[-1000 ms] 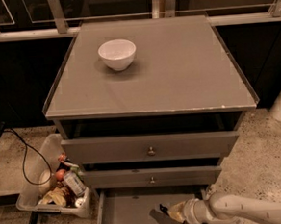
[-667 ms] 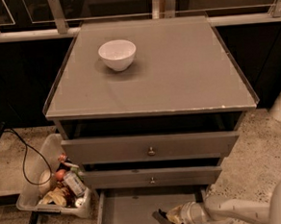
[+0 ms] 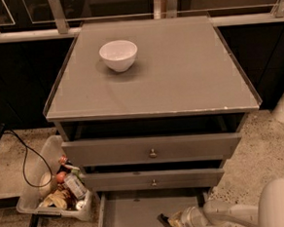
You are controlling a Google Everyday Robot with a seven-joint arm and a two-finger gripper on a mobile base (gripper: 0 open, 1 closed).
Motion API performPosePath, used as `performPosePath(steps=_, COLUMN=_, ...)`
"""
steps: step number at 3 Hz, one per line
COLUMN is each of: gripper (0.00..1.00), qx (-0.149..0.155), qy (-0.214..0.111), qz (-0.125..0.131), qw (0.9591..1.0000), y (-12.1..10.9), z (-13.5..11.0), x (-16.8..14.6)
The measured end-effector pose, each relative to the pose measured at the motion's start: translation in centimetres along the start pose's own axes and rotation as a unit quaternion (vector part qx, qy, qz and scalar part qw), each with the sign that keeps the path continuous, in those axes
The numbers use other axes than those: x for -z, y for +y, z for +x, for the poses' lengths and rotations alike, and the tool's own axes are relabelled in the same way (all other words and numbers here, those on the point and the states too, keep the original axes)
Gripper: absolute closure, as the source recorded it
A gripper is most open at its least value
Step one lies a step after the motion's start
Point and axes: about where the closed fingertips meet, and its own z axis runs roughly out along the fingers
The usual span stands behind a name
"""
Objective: Place rxbar chocolate into bottom drawer
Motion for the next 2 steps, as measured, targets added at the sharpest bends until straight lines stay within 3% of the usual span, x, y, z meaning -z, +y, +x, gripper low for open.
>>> performPosePath(steps=2, gripper=0.34, qx=0.0, qy=0.0, qz=0.0, qw=1.0, y=0.01, z=0.0, x=0.0)
